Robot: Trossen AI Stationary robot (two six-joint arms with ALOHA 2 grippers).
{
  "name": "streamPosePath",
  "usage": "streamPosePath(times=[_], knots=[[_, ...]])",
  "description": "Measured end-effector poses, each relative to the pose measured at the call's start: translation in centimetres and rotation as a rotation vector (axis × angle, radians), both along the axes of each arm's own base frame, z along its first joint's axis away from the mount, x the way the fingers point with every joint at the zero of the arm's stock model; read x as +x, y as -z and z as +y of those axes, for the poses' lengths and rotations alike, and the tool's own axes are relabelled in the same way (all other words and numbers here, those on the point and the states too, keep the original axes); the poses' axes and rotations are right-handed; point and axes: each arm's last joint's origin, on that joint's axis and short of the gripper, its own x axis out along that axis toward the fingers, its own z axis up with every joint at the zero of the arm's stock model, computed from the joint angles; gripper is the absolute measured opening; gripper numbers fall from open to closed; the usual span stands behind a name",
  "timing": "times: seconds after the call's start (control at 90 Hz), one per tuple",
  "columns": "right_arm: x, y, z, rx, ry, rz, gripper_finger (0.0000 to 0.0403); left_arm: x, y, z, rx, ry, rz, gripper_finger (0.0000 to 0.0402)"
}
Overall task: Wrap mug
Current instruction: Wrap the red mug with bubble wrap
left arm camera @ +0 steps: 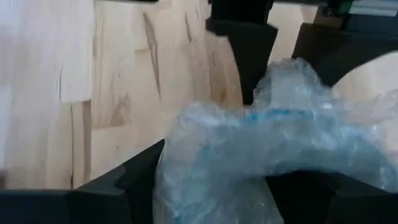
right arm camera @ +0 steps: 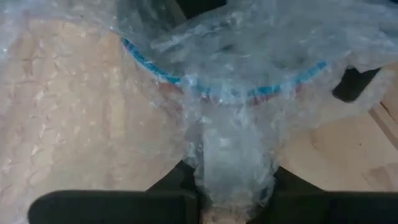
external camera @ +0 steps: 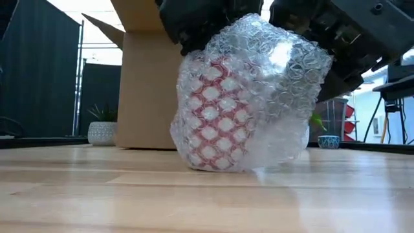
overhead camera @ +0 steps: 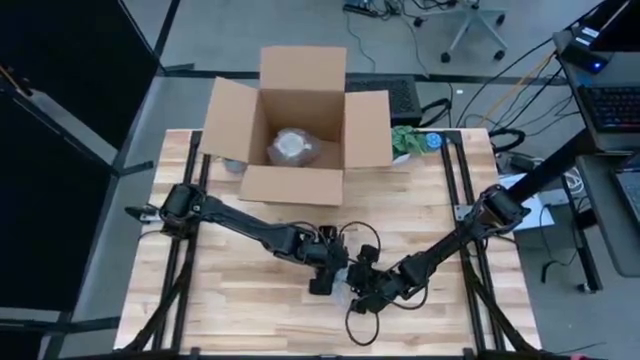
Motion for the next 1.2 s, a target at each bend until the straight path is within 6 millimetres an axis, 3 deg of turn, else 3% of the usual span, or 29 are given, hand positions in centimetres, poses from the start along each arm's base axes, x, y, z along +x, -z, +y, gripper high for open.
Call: streamPosePath(times=[0.211,0.767,1.011,1.111,1.2], knots=[[0.0,0.0,0.0,-0.006,0.003,0.005,0.0045,-1.5,-4.5,0.4,-0.03,-0.002,-0.092,0.0238],[-0.1,0.1,0.0,-0.002,-0.005,0.016,0.0045,-3.8,-8.8,1.3,-0.026,-0.033,-0.175,0.0238],[-0.1,0.1,0.0,0.003,-0.01,0.019,0.0045,-7.3,-12.4,2.0,-0.066,-0.097,-0.179,0.0238],[-0.1,0.1,0.0,0.003,-0.011,0.019,0.0045,-8.4,-12.5,2.7,0.017,-0.16,-0.137,0.0238],[-0.1,0.1,0.0,0.003,-0.012,0.019,0.0045,-8.7,-11.3,3.2,0.103,-0.198,-0.093,0.0238]])
